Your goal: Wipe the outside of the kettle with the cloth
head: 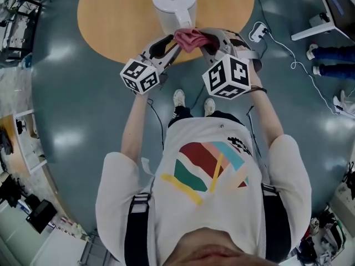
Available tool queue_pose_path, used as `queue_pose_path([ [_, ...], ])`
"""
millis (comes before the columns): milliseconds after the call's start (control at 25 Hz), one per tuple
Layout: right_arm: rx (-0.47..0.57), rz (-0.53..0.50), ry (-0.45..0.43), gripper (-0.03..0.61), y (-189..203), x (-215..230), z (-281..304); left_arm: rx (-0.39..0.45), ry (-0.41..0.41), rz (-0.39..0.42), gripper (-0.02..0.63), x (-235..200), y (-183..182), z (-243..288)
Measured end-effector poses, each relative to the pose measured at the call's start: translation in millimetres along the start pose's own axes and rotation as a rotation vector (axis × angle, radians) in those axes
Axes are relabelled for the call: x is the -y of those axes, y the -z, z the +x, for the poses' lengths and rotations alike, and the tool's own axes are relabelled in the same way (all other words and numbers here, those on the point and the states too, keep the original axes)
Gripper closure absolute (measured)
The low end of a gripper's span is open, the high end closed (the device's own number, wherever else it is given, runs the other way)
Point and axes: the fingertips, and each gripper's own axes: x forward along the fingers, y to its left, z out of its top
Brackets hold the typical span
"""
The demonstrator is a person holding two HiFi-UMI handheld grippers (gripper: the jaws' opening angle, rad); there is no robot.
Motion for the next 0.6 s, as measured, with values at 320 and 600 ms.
queue_pose_path([
  [320, -0.054, -0.091, -0.007, 0.531, -4, -13, 21, -0.011, -0.044, 0.068, 0.423, -2, 1, -26],
  [600, -0.127, -0.143, -0.084, 0.531, 10, -48, 48, -0.005, -0.069, 0.089, 0.437, -11, -1, -39],
])
